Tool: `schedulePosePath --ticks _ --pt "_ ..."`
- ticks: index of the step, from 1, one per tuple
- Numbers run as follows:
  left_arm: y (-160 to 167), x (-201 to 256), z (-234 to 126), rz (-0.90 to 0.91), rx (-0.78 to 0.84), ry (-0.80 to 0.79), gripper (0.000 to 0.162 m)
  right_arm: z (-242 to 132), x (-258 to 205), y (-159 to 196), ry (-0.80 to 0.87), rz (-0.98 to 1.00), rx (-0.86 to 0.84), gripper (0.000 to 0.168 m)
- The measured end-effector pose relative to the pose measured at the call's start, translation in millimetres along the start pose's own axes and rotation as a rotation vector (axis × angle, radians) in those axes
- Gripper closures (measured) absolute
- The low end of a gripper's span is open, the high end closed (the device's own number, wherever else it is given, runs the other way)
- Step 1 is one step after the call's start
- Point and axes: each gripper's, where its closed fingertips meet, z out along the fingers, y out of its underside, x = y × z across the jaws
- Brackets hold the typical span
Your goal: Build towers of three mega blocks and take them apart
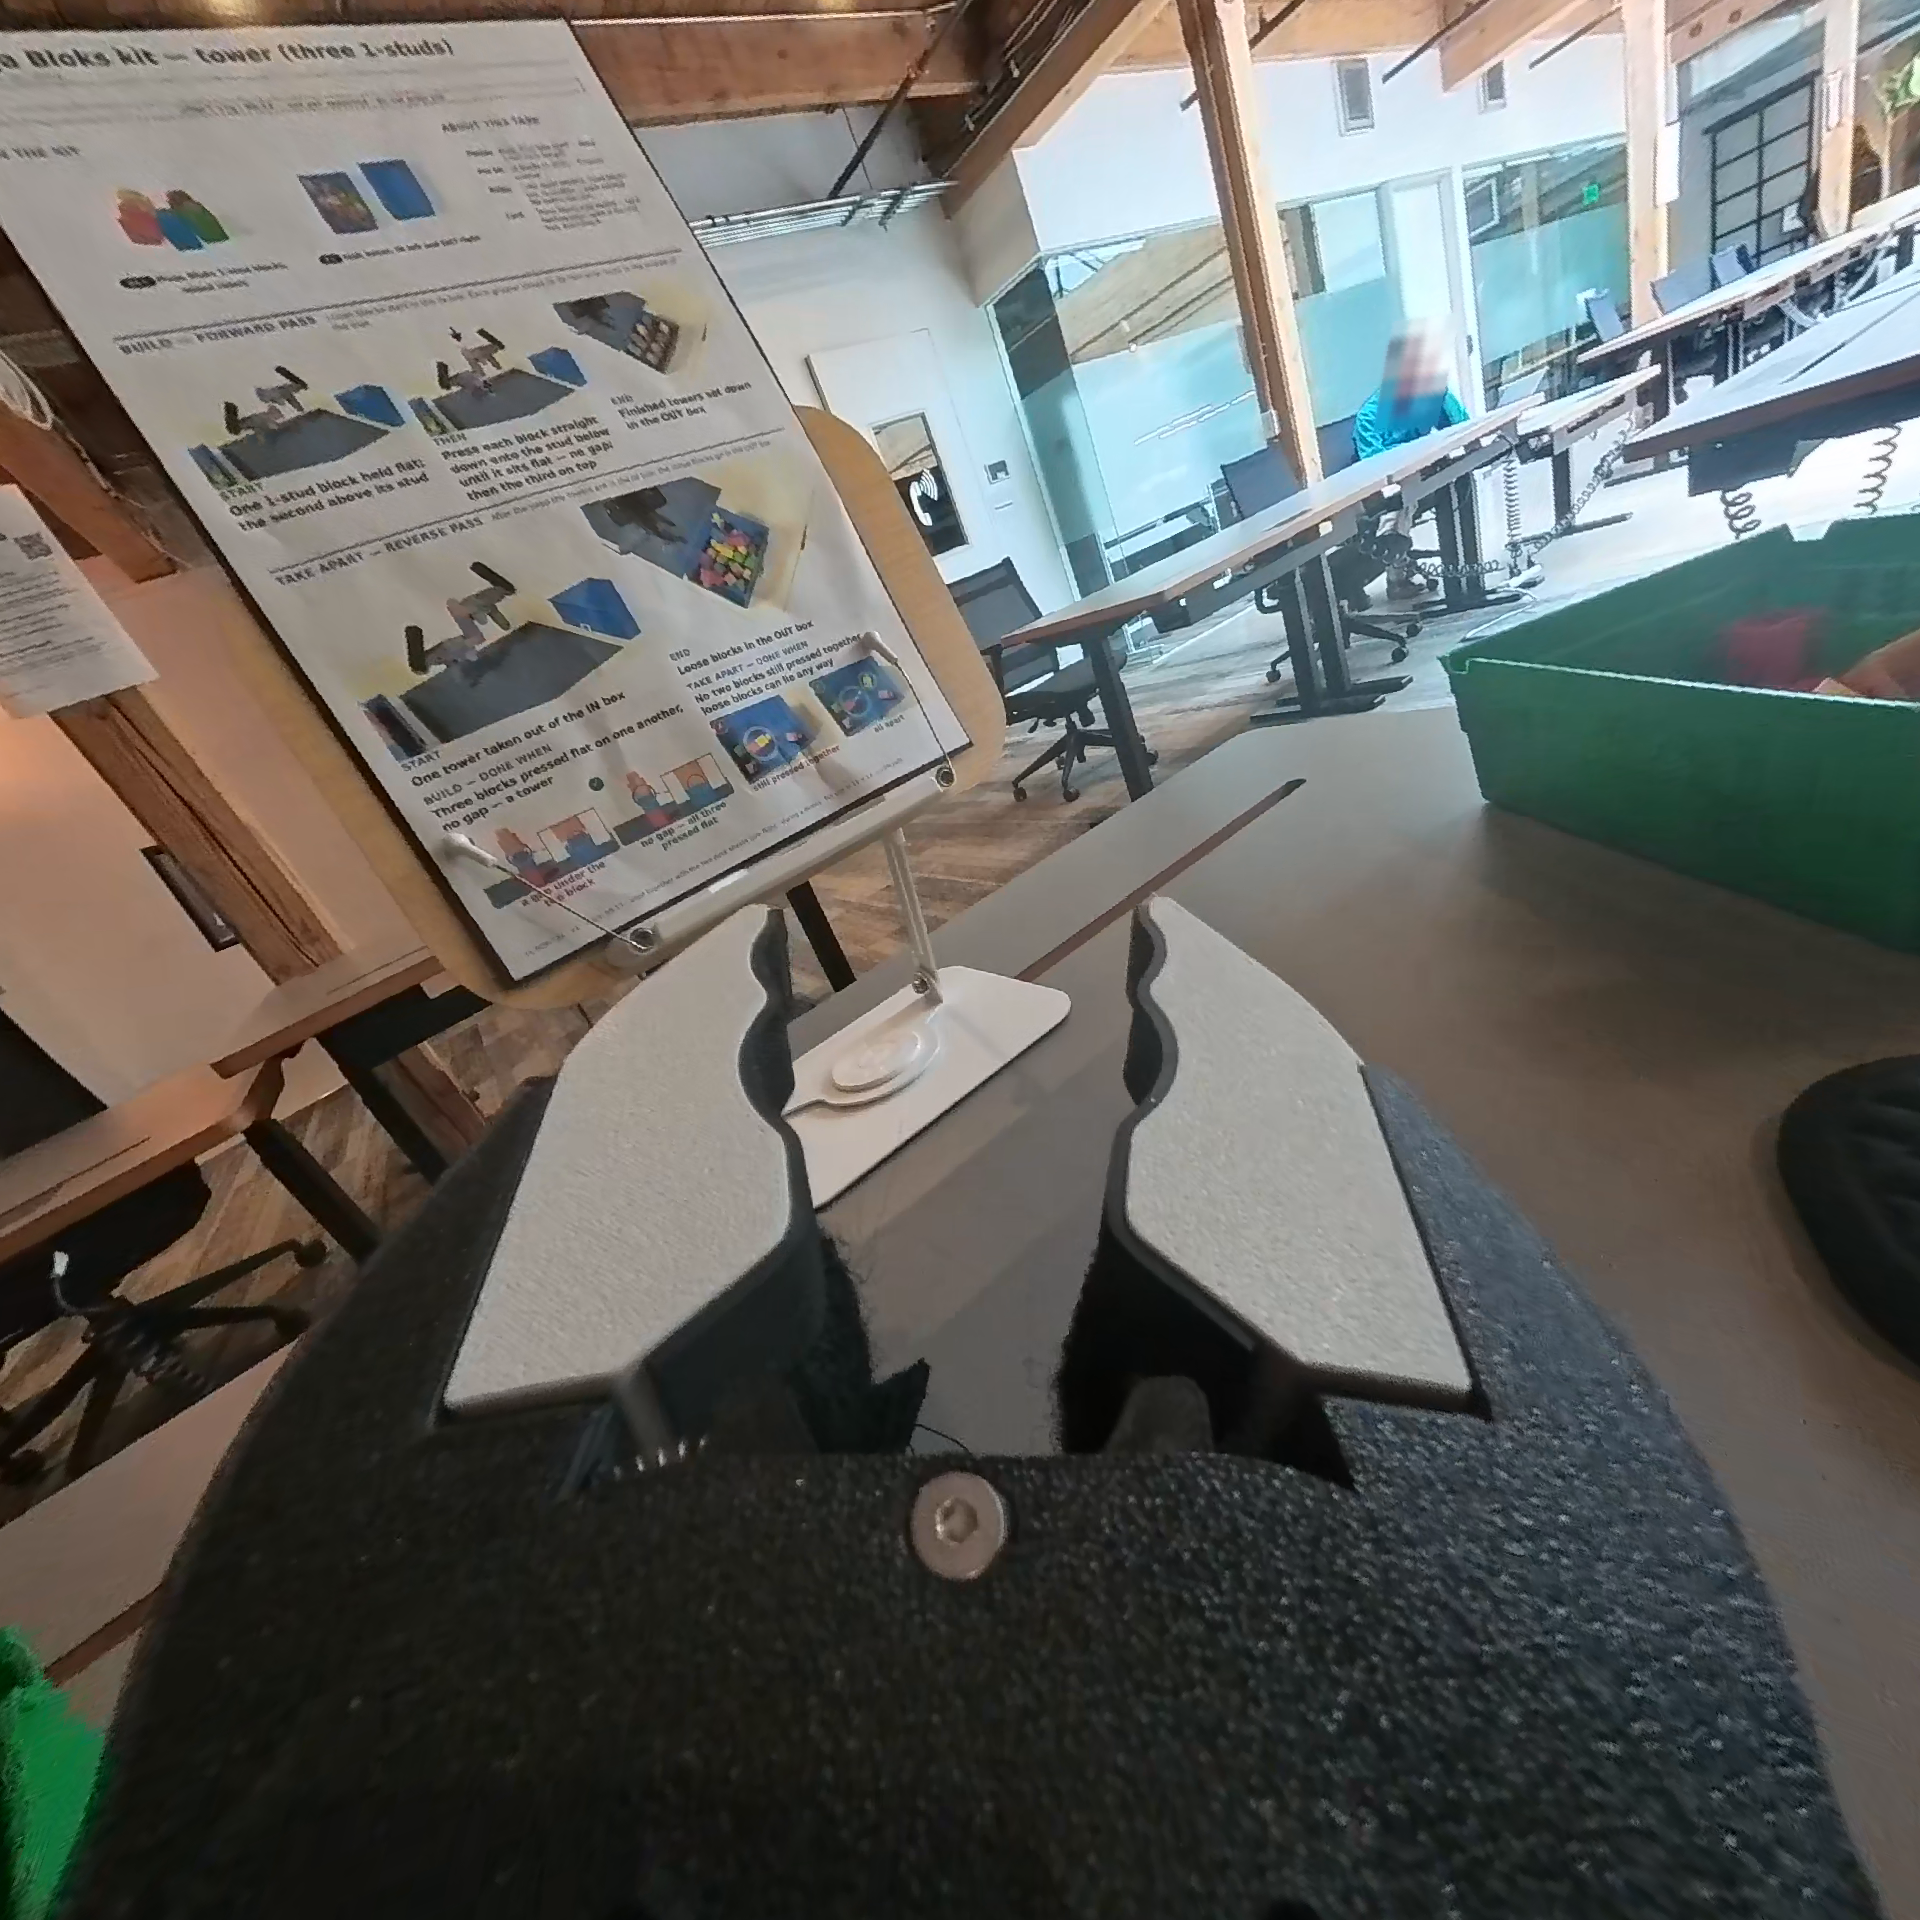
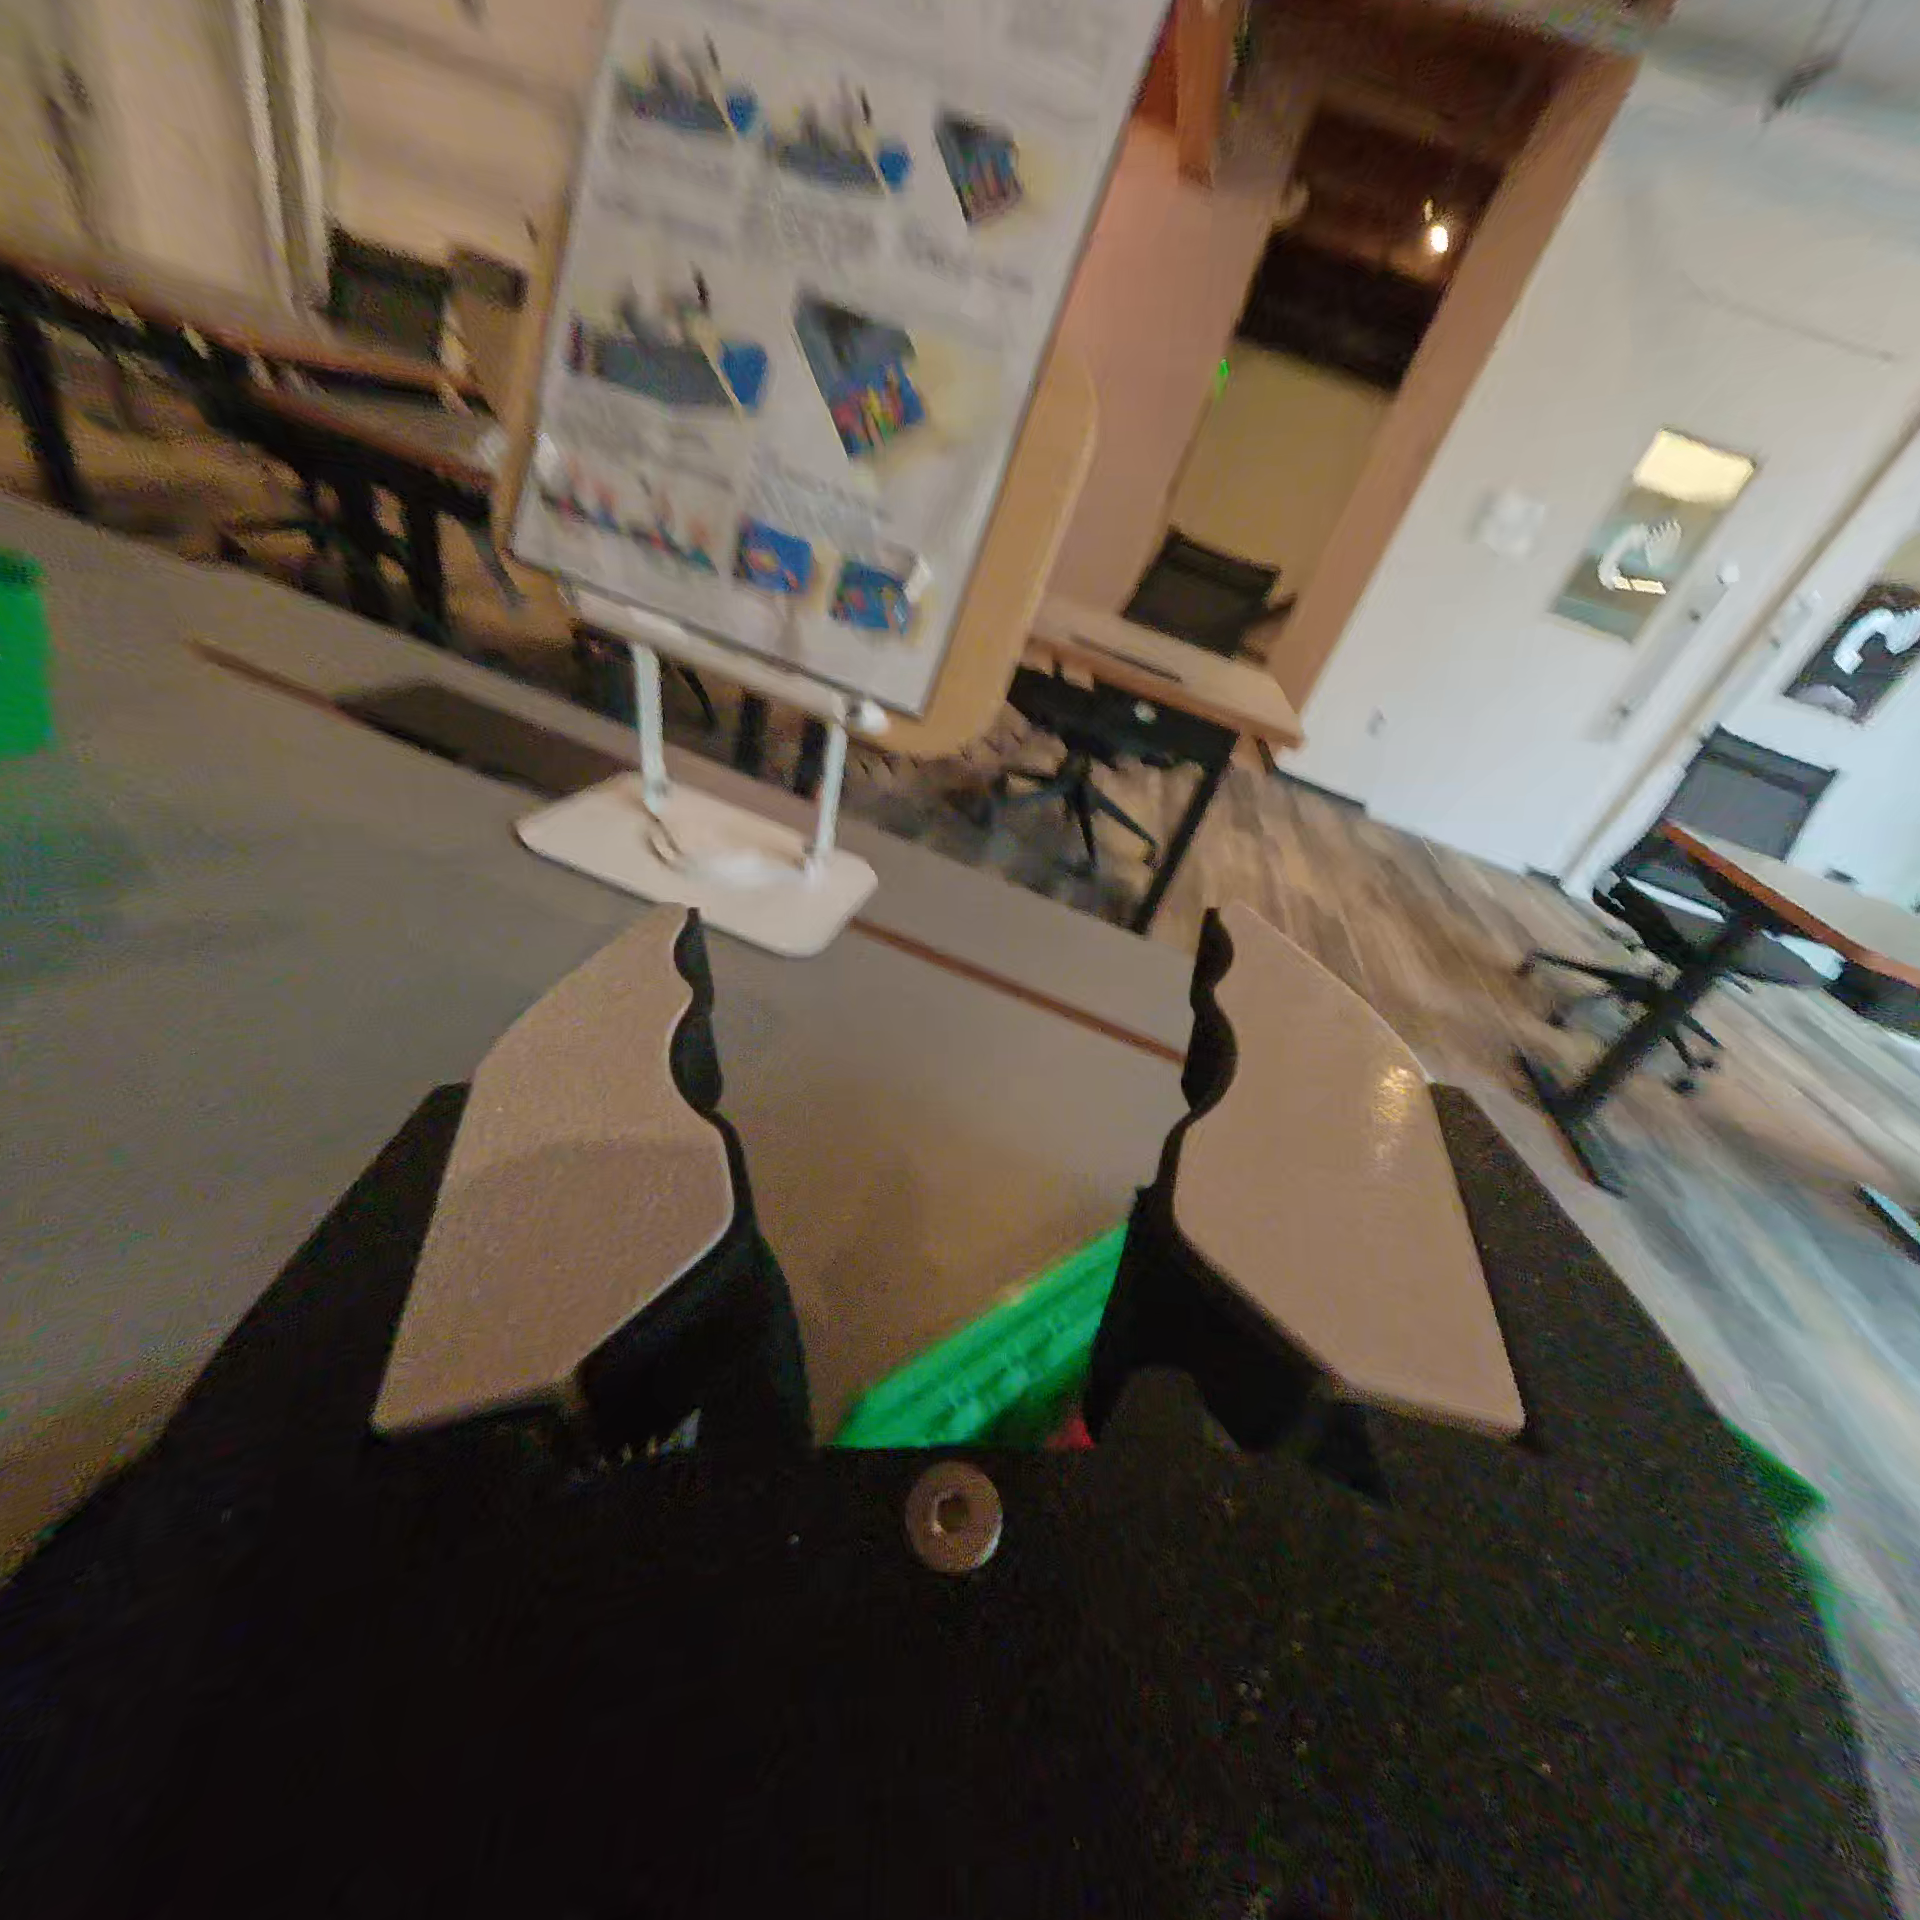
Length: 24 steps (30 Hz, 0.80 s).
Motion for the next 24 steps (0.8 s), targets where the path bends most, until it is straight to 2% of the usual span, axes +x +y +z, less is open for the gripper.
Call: schedulePosePath --ticks 6,11,14,18,21,24 --pt "-1.8 -3.2 -1.9 -0.005 0.001 -0.007 0.100 44.9 -52.8 -20.3 -0.104 0.026 0.200 0.075" --pt "-4.8 -5.2 -4.6 0.010 -0.008 -0.014 0.100 77.8 -97.6 -2.7 -0.163 0.073 0.353 0.079" --pt "-12.5 -11.4 -9.9 0.012 -0.016 -0.034 0.101 86.6 -123.2 11.9 -0.222 0.011 0.323 0.079" --pt "-29.4 -31.5 -24.2 0.033 -0.031 -0.098 0.101 94.0 -132.2 32.6 -0.240 -0.024 0.254 0.080" --pt "-39.9 -58.5 -42.5 0.063 -0.068 -0.174 0.102 93.7 -127.4 35.7 -0.225 -0.010 0.247 0.080" --pt "-35.3 -97.3 -65.9 0.092 -0.170 -0.268 0.102 93.1 -123.6 35.8 -0.230 0.048 0.248 0.080"
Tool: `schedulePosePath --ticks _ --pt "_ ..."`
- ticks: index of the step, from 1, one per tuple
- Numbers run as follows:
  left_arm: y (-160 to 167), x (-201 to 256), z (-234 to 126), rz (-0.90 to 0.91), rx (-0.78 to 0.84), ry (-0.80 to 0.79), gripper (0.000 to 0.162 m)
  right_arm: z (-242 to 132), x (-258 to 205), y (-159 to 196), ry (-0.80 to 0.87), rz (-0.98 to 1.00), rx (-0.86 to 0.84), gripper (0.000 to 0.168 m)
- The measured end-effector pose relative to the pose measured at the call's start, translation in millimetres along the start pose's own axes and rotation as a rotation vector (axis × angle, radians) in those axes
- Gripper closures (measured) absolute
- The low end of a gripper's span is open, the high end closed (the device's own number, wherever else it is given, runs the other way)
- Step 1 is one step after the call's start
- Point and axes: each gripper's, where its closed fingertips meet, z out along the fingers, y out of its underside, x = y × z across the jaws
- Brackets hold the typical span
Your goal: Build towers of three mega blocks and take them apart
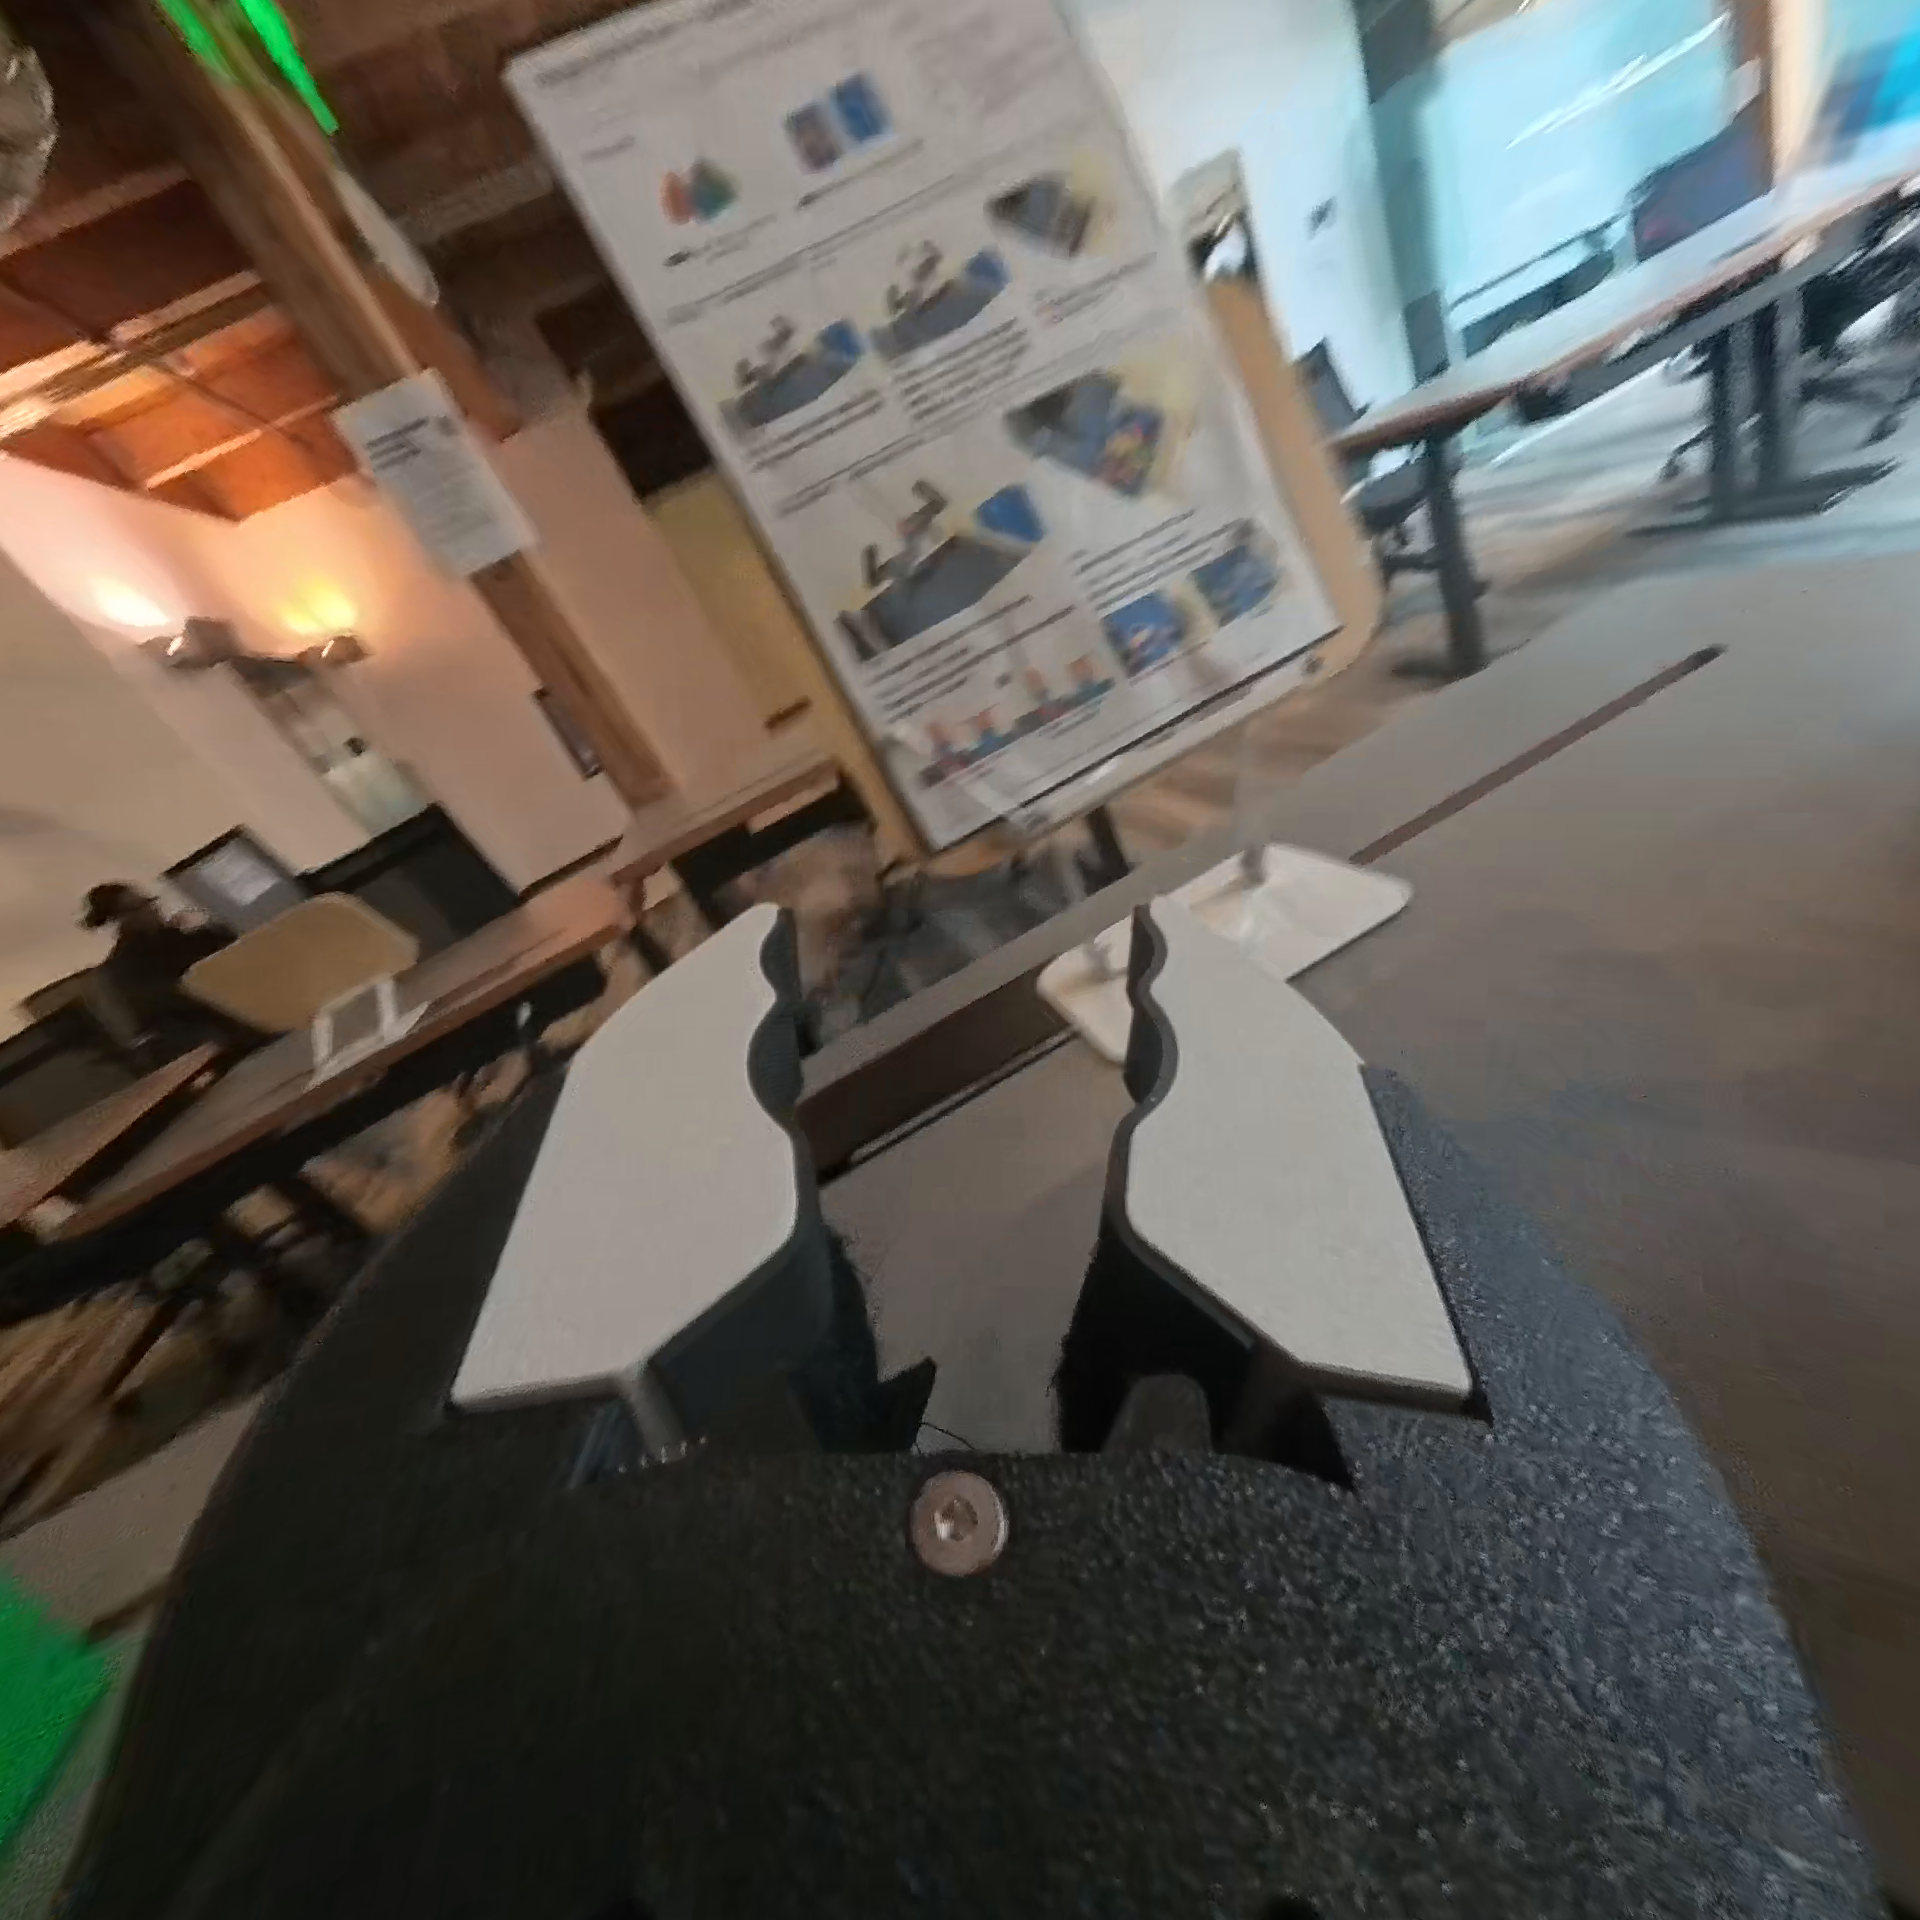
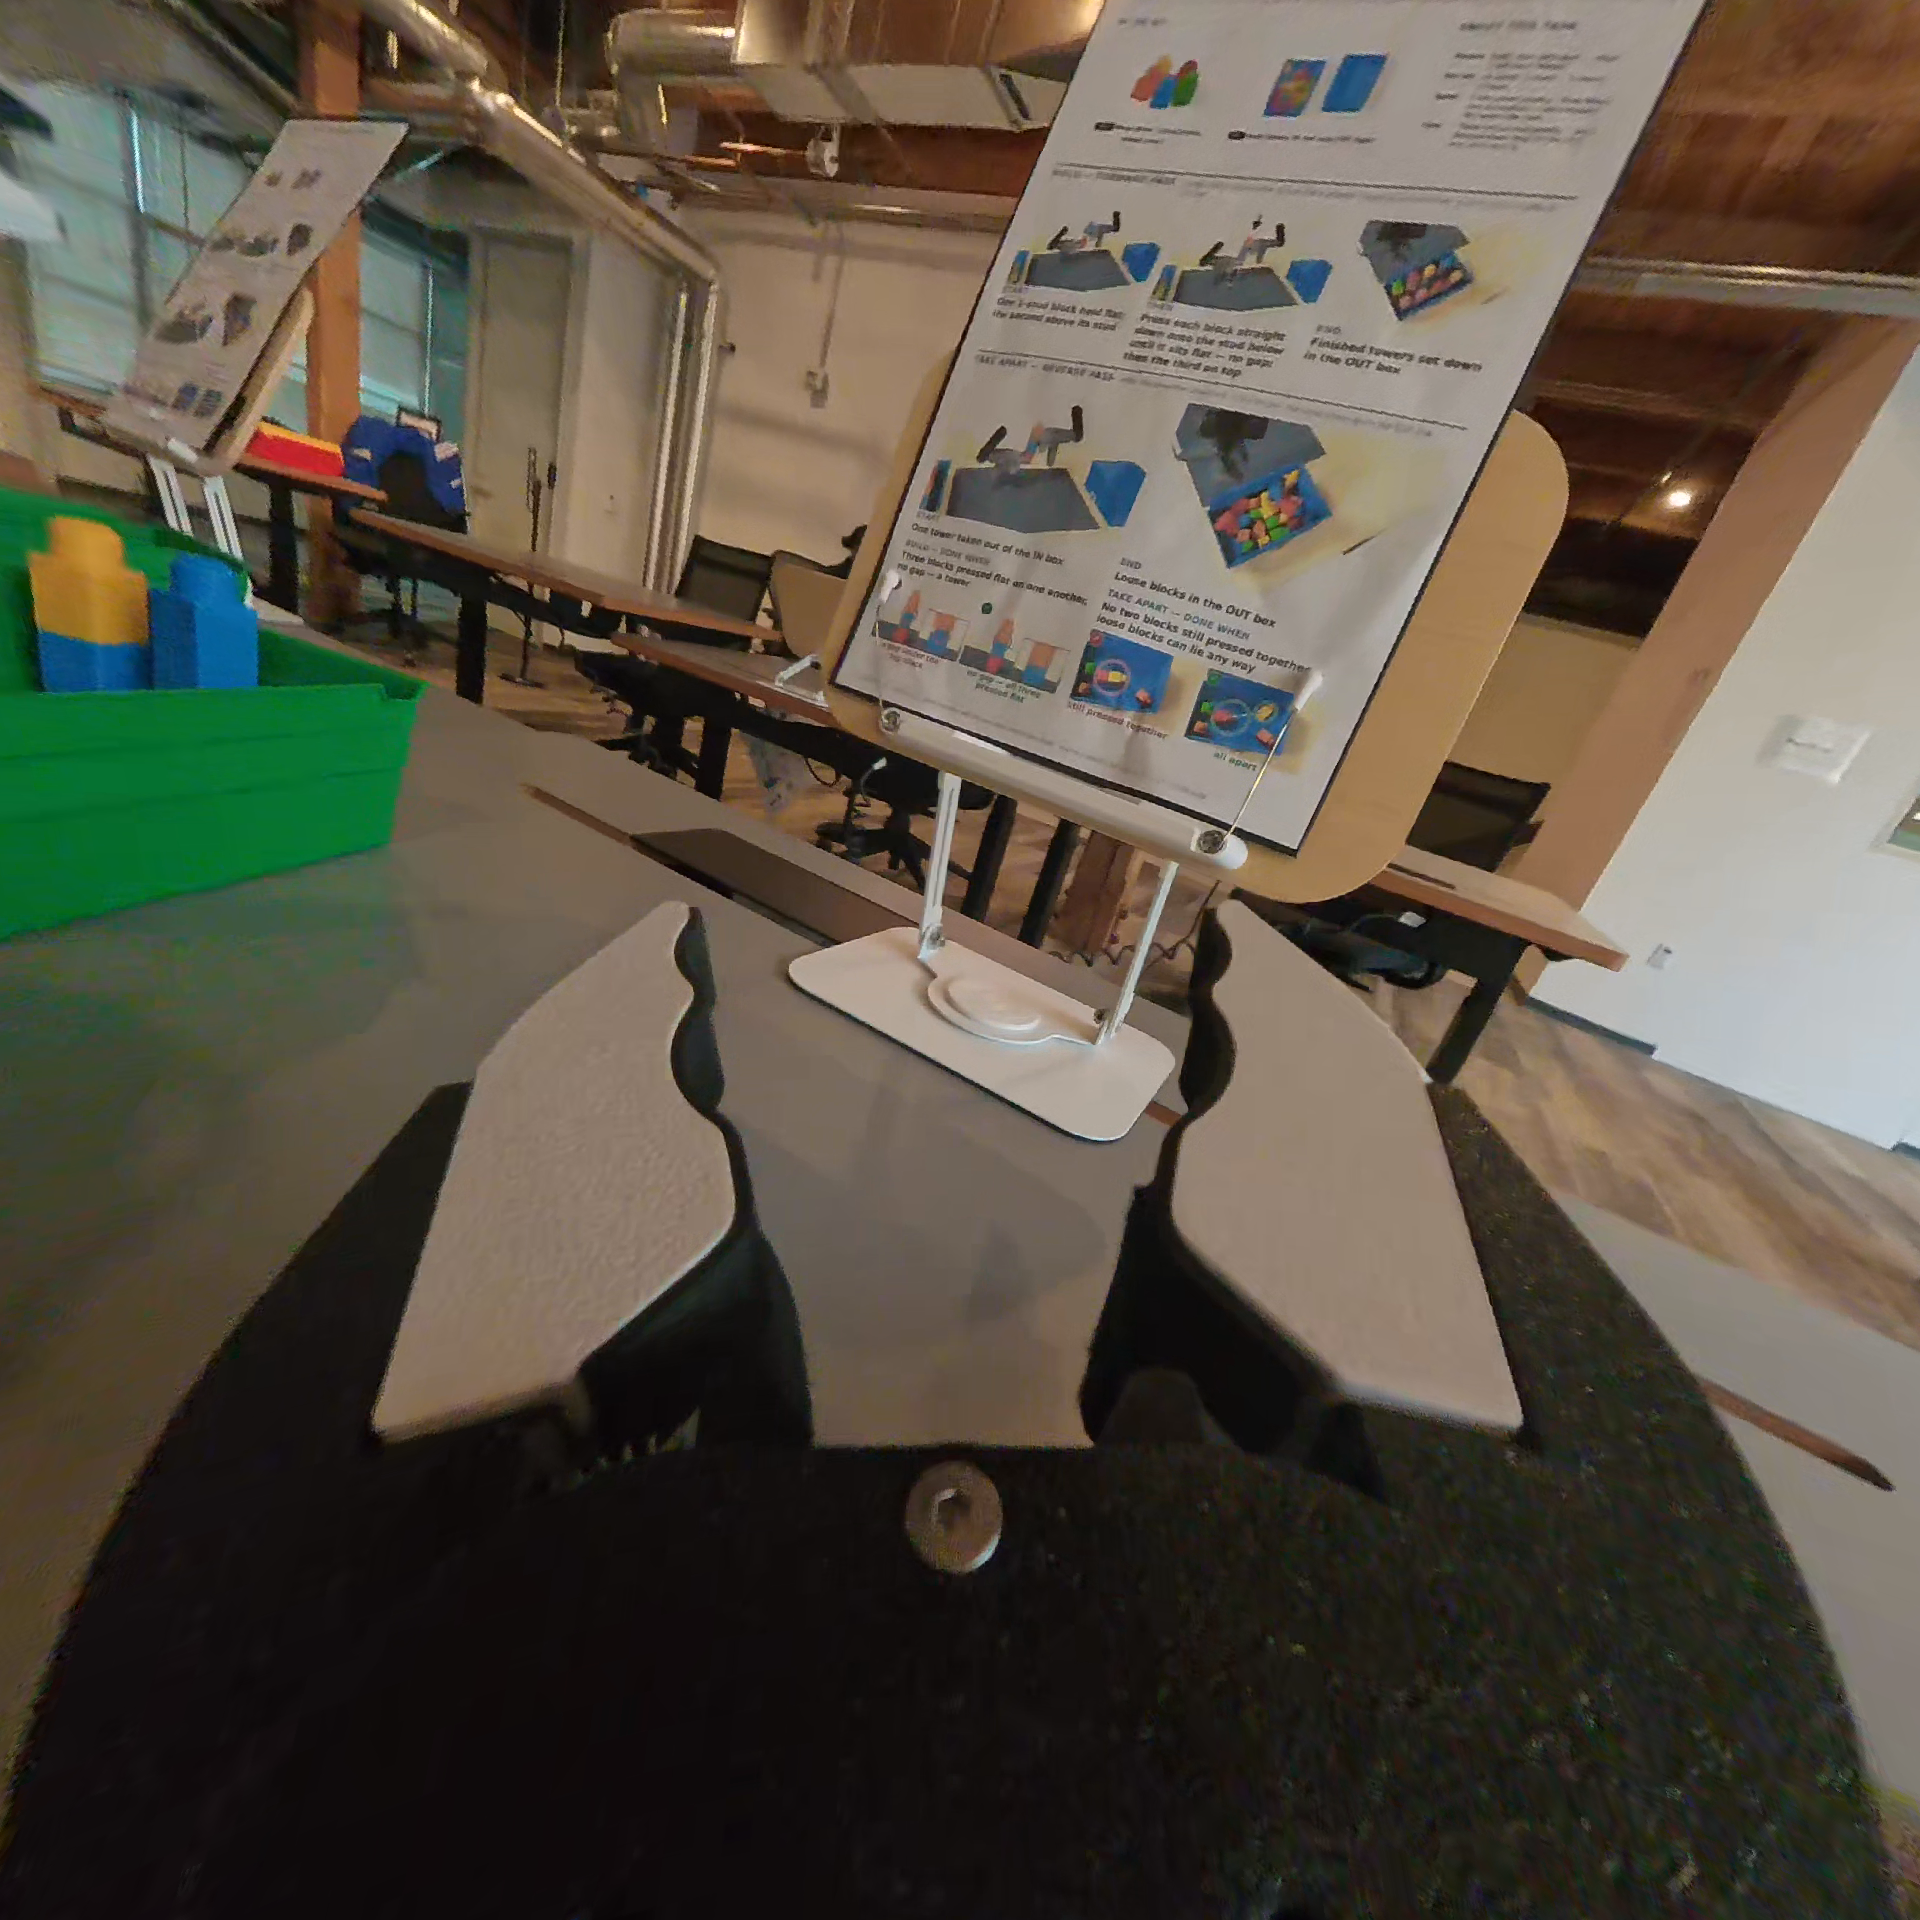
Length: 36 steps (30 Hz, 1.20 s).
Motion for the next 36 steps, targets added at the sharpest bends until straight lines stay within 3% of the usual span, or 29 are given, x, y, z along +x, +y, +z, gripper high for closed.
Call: schedulePosePath --ticks 6,10,14,20,34,36 --pt "60.7 -109.6 -20.3 -0.026 -0.282 -0.218 0.099 0.6 1.8 6.9 -0.006 0.037 -0.028 0.080" --pt "104.6 -152.5 -29.8 -0.154 -0.378 -0.300 0.099 0.9 1.3 8.5 -0.012 0.038 -0.037 0.080" --pt "149.6 -164.6 -30.7 -0.251 -0.456 -0.354 0.097 1.0 1.9 10.9 -0.015 0.038 -0.048 0.080" --pt "200.2 -176.0 -20.7 -0.245 -0.552 -0.422 0.100 0.4 1.2 10.4 -0.031 0.052 -0.045 0.080" --pt "265.4 -185.4 2.9 -0.238 -0.676 -0.471 0.105 0.6 1.1 14.1 -0.043 0.037 -0.063 0.080" --pt "272.4 -186.4 3.9 -0.243 -0.682 -0.479 0.115 0.9 0.7 15.6 -0.047 0.034 -0.070 0.080"
